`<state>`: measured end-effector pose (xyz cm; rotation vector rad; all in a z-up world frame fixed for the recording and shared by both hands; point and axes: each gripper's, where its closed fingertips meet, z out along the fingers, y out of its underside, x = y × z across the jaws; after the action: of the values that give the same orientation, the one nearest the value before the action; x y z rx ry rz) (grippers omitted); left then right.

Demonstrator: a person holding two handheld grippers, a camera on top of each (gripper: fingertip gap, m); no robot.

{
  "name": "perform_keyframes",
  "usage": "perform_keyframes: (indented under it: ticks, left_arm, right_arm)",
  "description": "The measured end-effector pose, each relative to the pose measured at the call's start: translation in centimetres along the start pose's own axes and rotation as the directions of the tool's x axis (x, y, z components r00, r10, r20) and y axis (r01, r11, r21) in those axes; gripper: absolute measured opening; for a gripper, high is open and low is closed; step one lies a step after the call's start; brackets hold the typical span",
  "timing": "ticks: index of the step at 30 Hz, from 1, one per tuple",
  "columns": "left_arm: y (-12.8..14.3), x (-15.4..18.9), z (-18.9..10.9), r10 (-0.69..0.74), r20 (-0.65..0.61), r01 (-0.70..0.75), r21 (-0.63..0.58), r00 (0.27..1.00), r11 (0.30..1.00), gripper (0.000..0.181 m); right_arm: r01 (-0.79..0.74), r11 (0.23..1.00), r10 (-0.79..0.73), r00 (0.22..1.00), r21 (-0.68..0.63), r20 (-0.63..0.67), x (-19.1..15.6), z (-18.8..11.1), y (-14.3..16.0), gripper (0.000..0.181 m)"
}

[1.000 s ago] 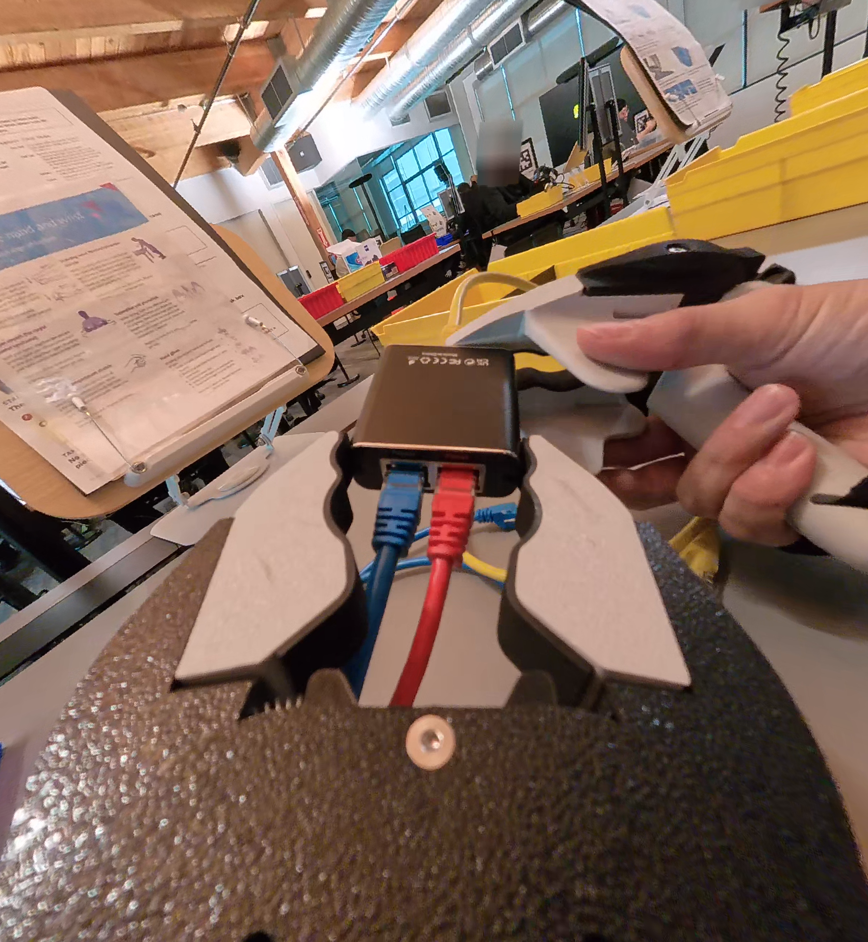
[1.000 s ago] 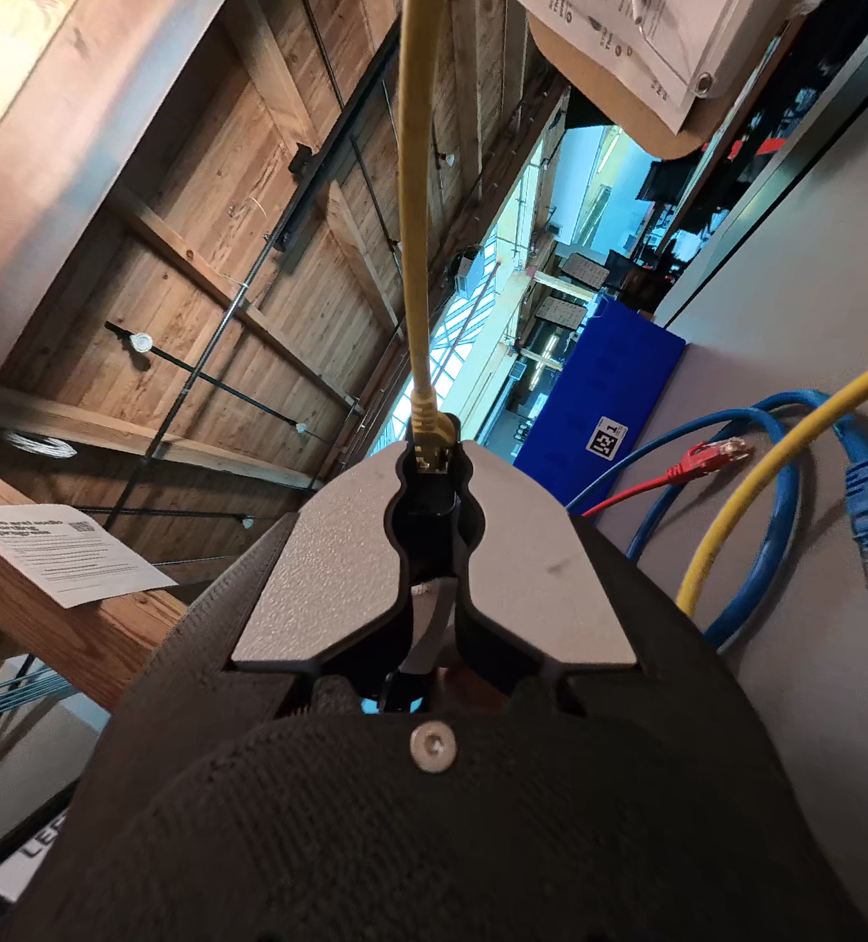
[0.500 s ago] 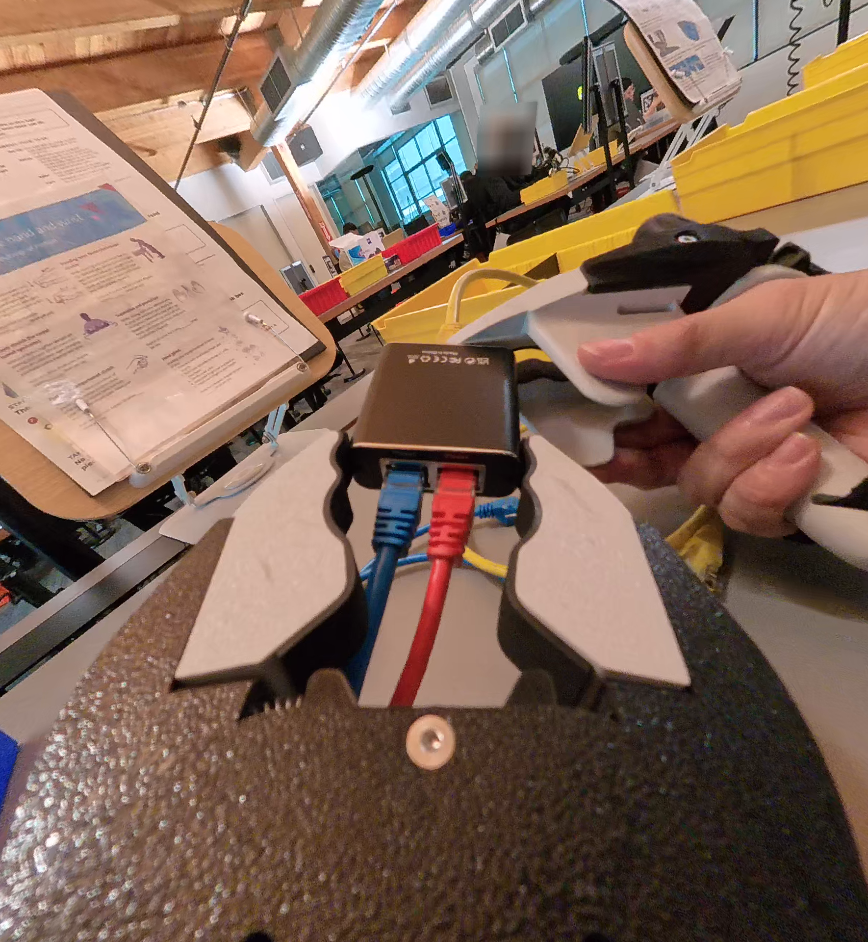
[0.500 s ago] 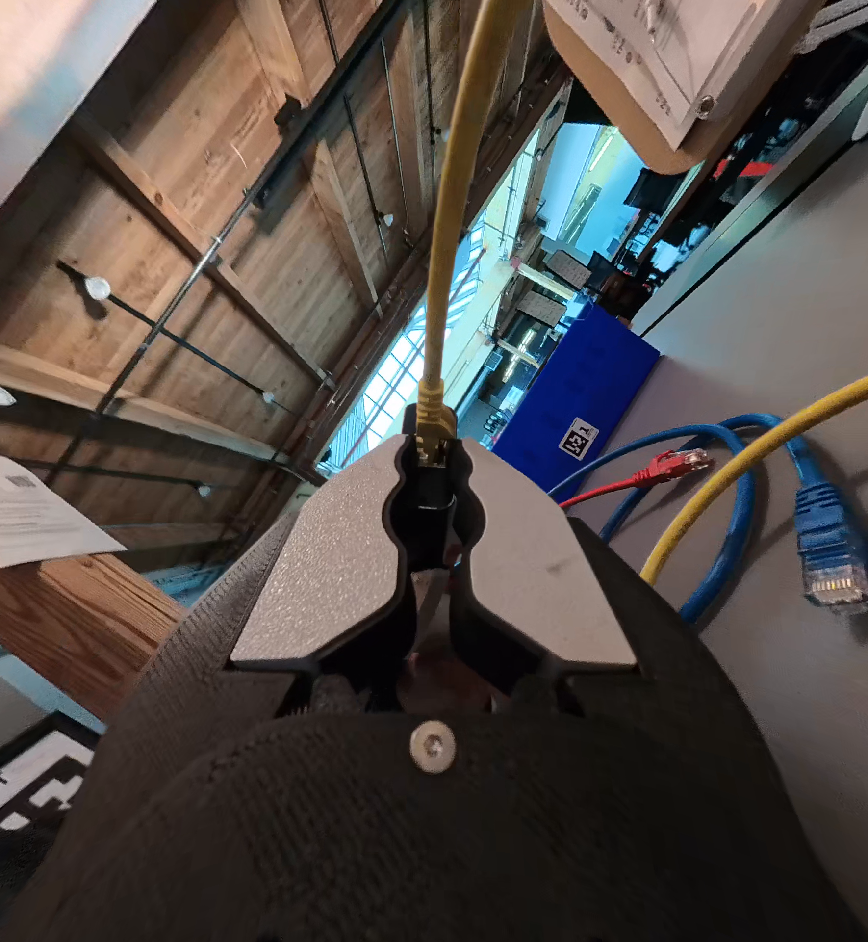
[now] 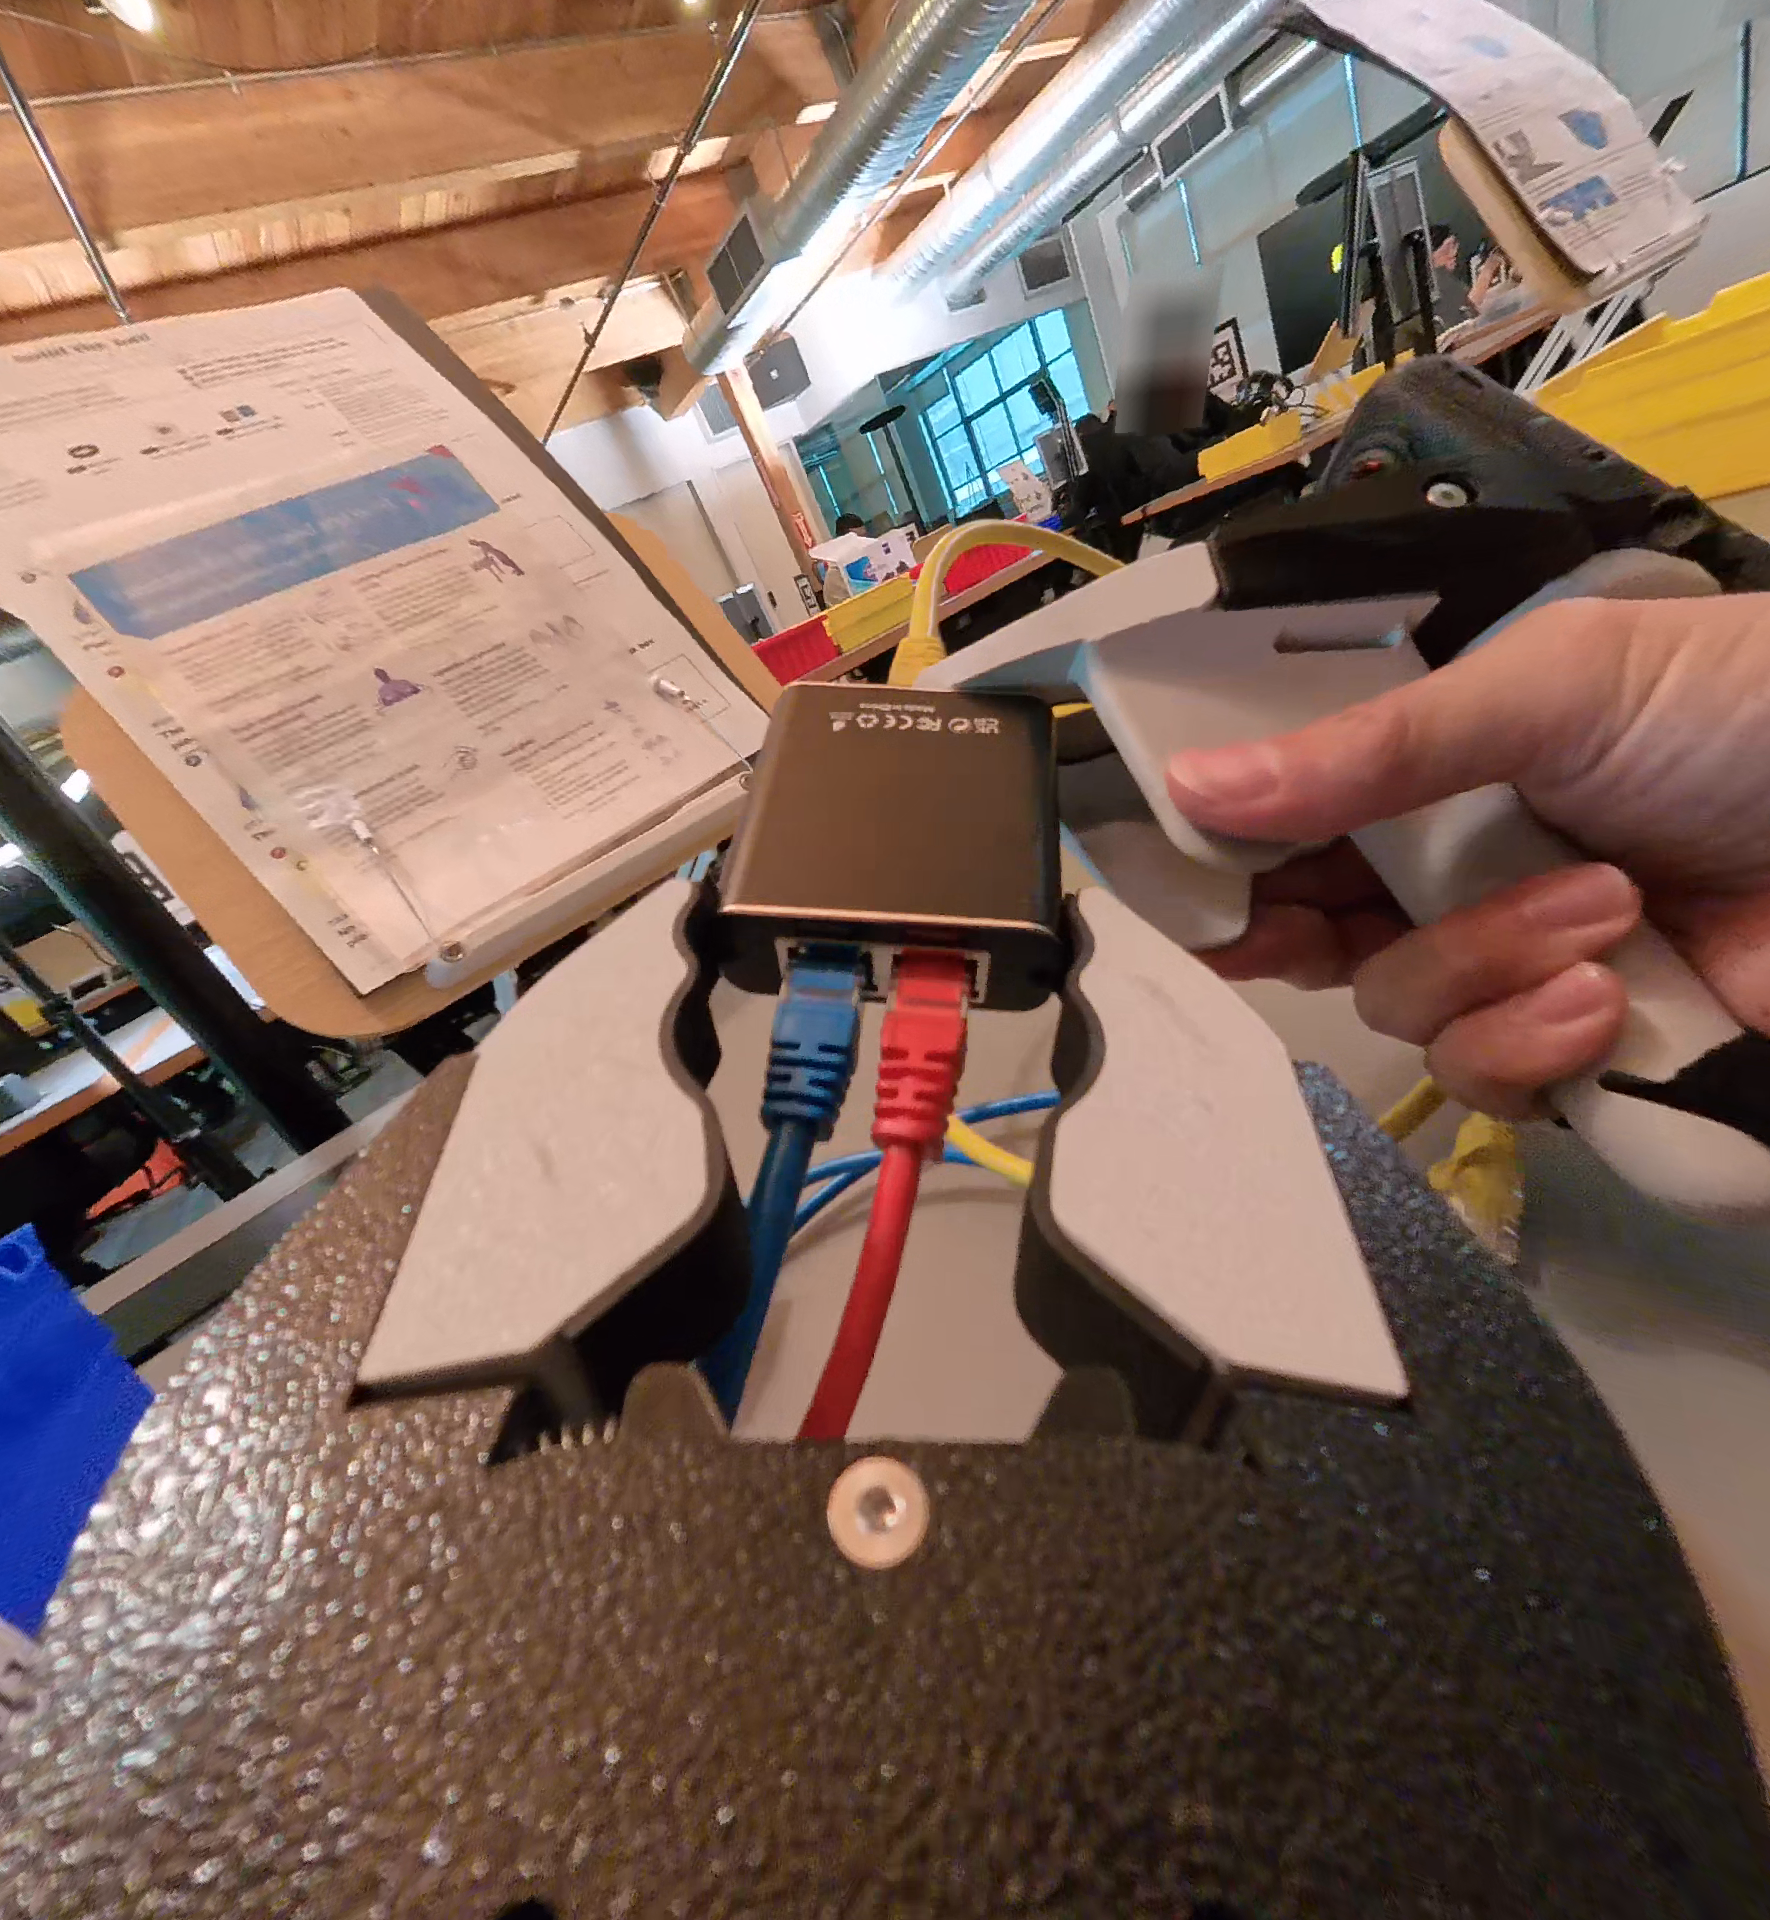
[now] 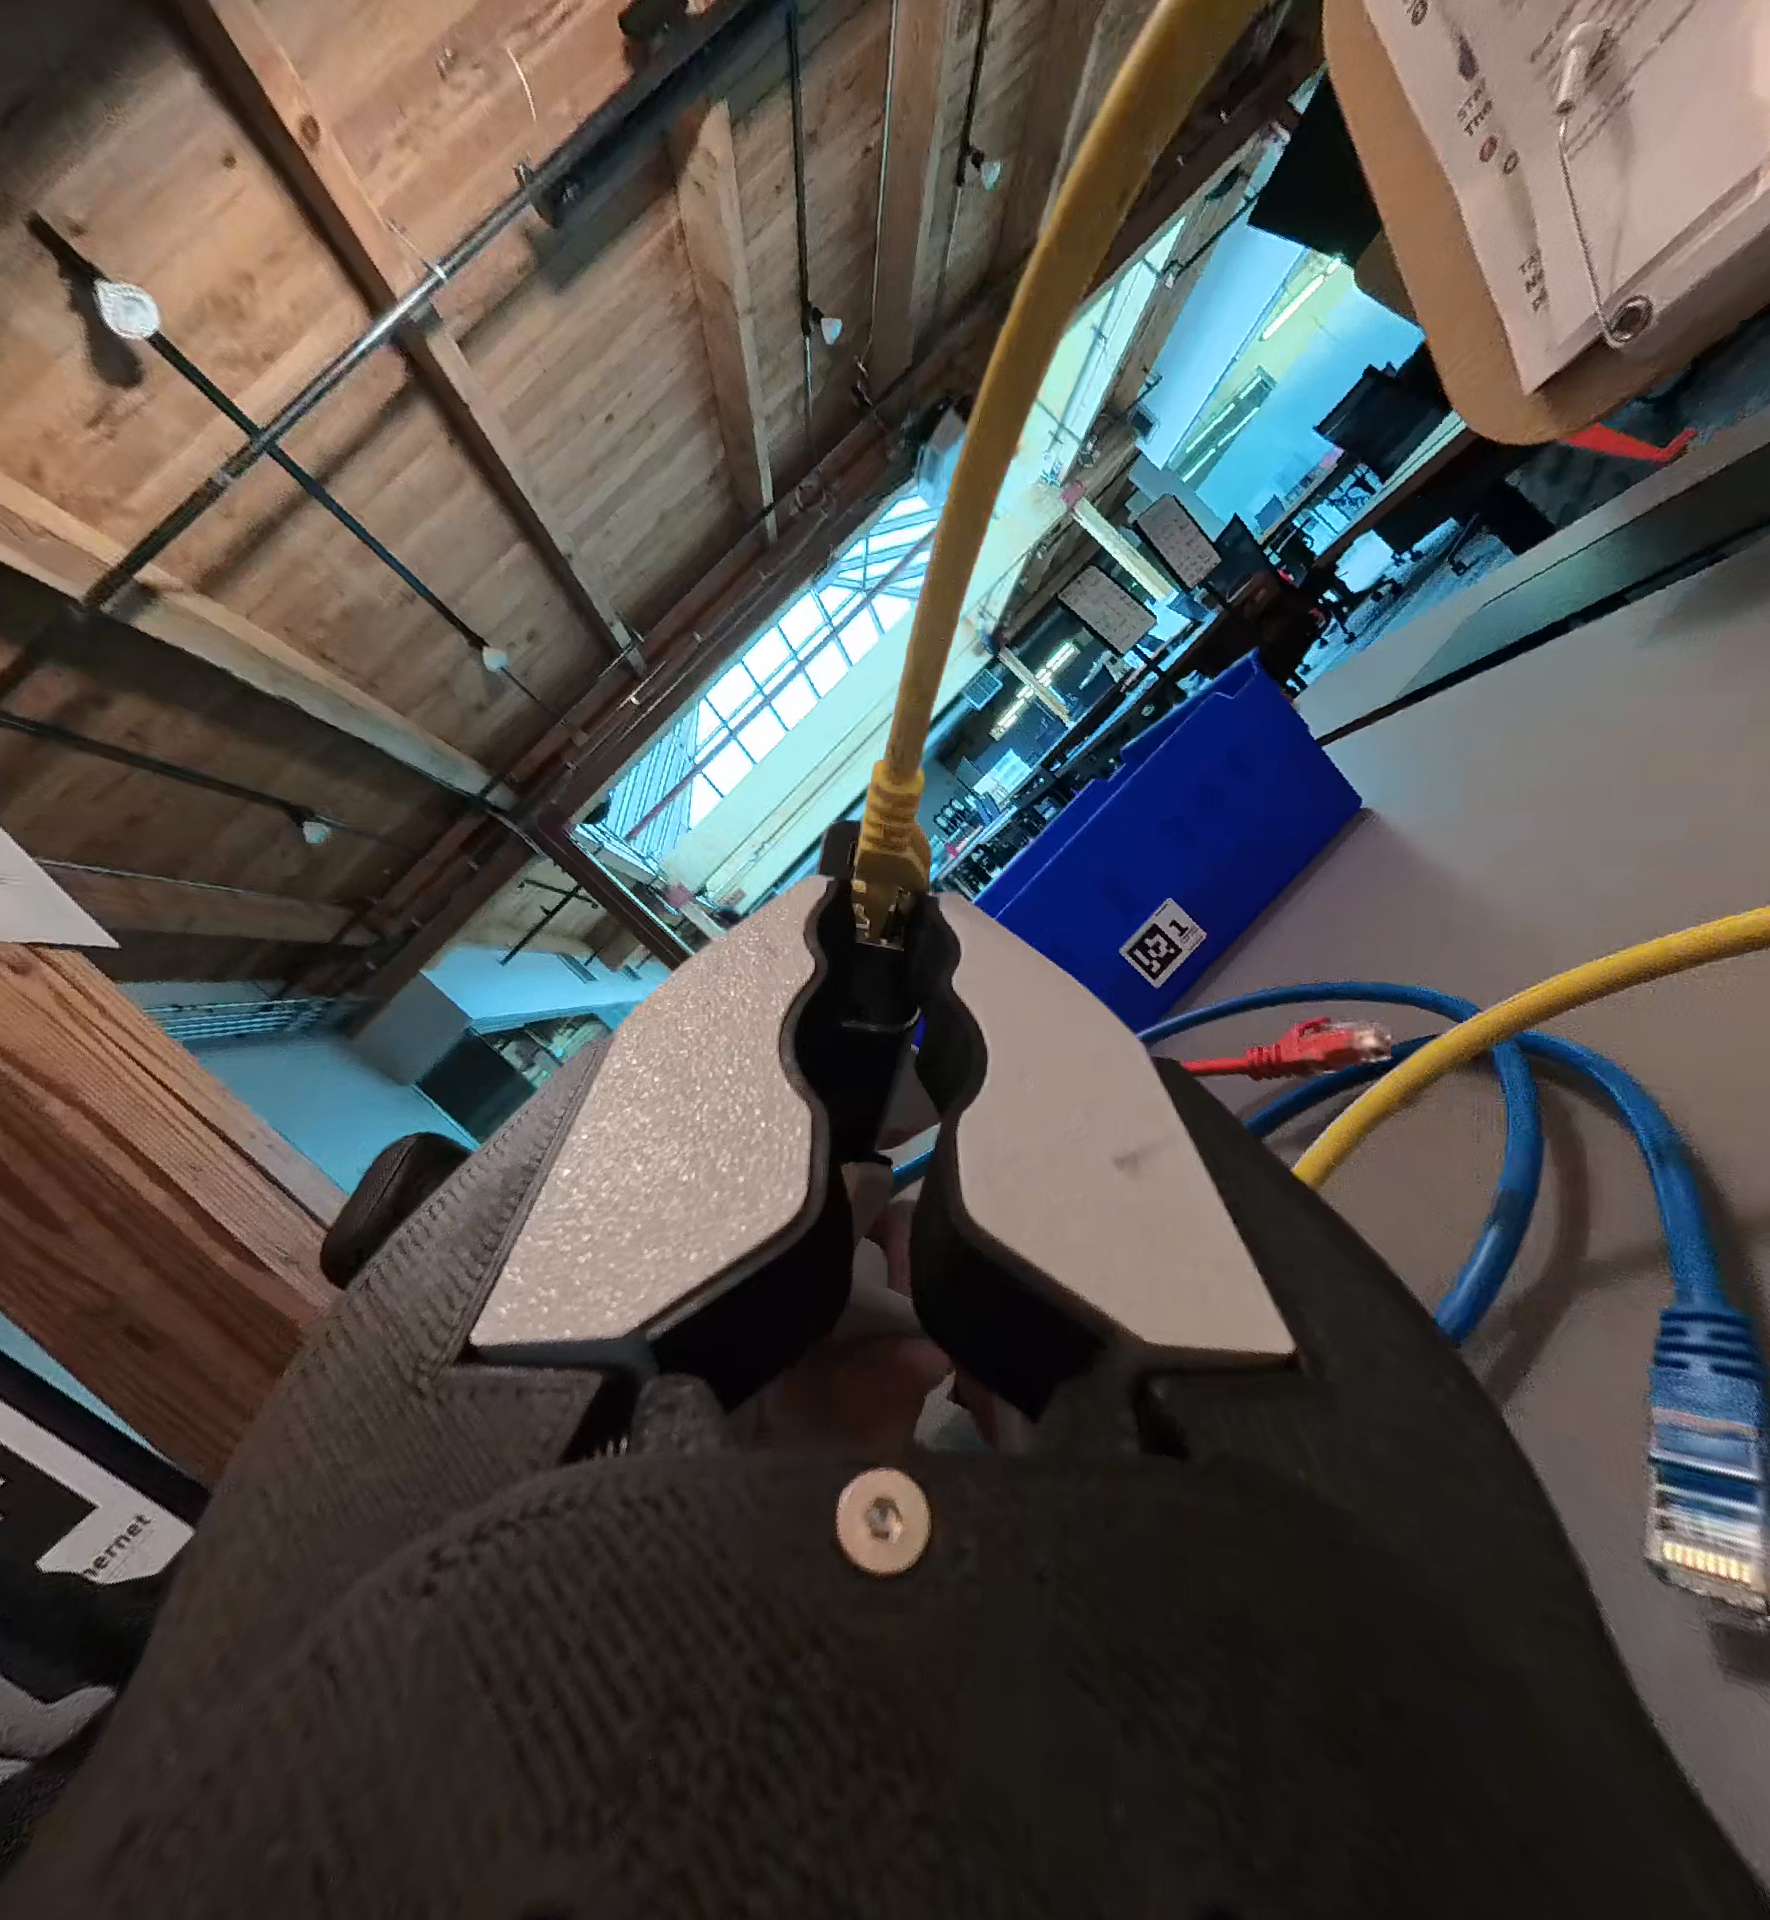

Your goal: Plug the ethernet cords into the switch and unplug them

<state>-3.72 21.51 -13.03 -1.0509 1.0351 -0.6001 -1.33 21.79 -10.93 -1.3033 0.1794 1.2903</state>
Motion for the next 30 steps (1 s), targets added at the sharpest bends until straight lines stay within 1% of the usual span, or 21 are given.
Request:
perform_keyframes:
  ticks: [2,3,5,6,7,9,10,11,12,13,14,16,18,20,22,24,25,26,28,29,30]
  left_arm:
    - [0.0,-0.2,-0.1,-0.003,-0.003,0.003,0.008,1.0,1.0,0.062]
    - [-0.1,-0.3,-0.1,0.016,0.003,-0.016,0.01,1.0,1.0,0.062]
    - [0.0,-0.2,-0.2,0.015,-0.006,-0.015,0.008,1.0,1.0,0.062]
    - [0.0,-0.1,-0.1,0.019,-0.013,-0.019,0.008,1.0,1.0,0.062]
    - [0.0,-0.1,-0.1,0.034,-0.011,-0.034,0.003,0.999,0.999,0.062]
    - [0.3,0.0,0.1,0.035,-0.012,-0.036,-0.025,0.999,0.999,0.062]
    - [0.8,0.0,0.2,0.029,-0.012,-0.03,-0.054,0.999,0.998,0.062]
    - [1.3,0.0,0.3,0.027,-0.006,-0.028,-0.089,1.0,0.996,0.062]
    - [1.5,-0.2,0.1,0.012,0.0,-0.012,-0.098,1.0,0.995,0.062]
    - [1.4,-0.3,0.0,-0.043,-0.003,0.043,-0.09,0.999,0.995,0.062]
    - [1.4,-0.6,-0.2,-0.099,0.003,0.099,-0.08,0.995,0.992,0.062]
    - [1.4,-1.8,-0.4,-0.1,0.048,0.102,-0.051,0.994,0.993,0.062]
    - [1.9,-3.3,-0.7,-0.102,0.126,0.111,-0.065,0.987,0.992,0.062]
    - [2.1,-4.0,-1.0,-0.139,0.154,0.149,-0.055,0.978,0.987,0.062]
    - [2.2,-4.7,-1.3,-0.149,0.178,0.159,-0.044,0.973,0.986,0.062]
    - [2.6,-4.9,-1.3,-0.165,0.176,0.177,-0.056,0.97,0.983,0.062]
    - [2.7,-4.9,-1.3,-0.181,0.173,0.193,-0.055,0.968,0.98,0.062]
    - [2.7,-4.9,-1.3,-0.194,0.168,0.205,-0.051,0.967,0.977,0.062]
    - [2.8,-4.8,-1.3,-0.199,0.16,0.21,-0.055,0.967,0.976,0.062]
    - [2.9,-4.7,-1.2,-0.199,0.158,0.21,-0.059,0.967,0.976,0.062]
    - [2.9,-4.6,-1.2,-0.2,0.151,0.211,-0.061,0.968,0.976,0.062]
  right_arm:
    - [-0.004,1.0,0.004,1.0,0.004,0.008,-0.3,0.2,0.0,0.012]
    - [-0.014,1.0,0.014,1.0,0.01,0.007,-0.3,0.1,0.0,0.008]
    - [-0.026,1.0,0.026,1.0,0.013,0.009,-0.4,-0.1,0.0,0.012]
    - [-0.034,0.999,0.034,0.999,0.018,0.01,-0.4,-0.2,0.0,0.01]
    - [-0.05,0.999,0.05,0.999,0.02,0.01,-0.2,-0.2,0.0,0.007]
    - [-0.063,0.998,0.063,0.998,0.018,-0.016,0.6,-0.3,0.1,0.007]
    - [-0.086,0.995,0.088,0.996,0.047,-0.032,1.2,-0.4,-0.3,0.007]
    - [-0.107,0.987,0.112,0.993,0.12,-0.034,1.8,-1.0,-1.8,0.007]
    - [-0.09,0.985,0.099,0.994,0.145,-0.053,2.3,-1.6,-3.0,0.008]
    - [-0.021,0.992,0.032,0.996,0.121,-0.088,2.3,-2.0,-3.7,0.008]
    - [0.057,0.995,-0.049,0.993,0.078,-0.103,1.6,-2.0,-3.9,0.01]
    - [0.179,0.983,-0.182,0.981,-0.036,-0.069,-1.6,-1.4,-3.3,0.011]
    - [0.283,0.95,-0.285,0.959,-0.134,0.002,-5.5,-0.7,-2.8,0.01]
    - [0.415,0.886,-0.418,0.908,-0.209,0.028,-8.4,-0.7,-3.5,0.011]
    - [0.495,0.829,-0.497,0.866,-0.26,0.064,-10.9,-1.0,-5.1,0.011]
    - [0.547,0.778,-0.557,0.828,-0.309,0.065,-12.0,-1.4,-7.3,0.011]
    - [0.573,0.742,-0.591,0.804,-0.348,0.064,-12.0,-1.8,-8.5,0.011]
    - [0.579,0.725,-0.607,0.793,-0.374,0.052,-11.9,-2.1,-10.0,0.011]
    - [0.588,0.72,-0.615,0.787,-0.369,0.054,-12.5,-2.8,-13.2,0.01]
    - [0.589,0.706,-0.625,0.779,-0.394,0.046,-12.3,-3.2,-14.4,0.011]
    - [0.601,0.693,-0.654,0.756,-0.398,0.005,-11.7,-3.6,-16.2,0.011]
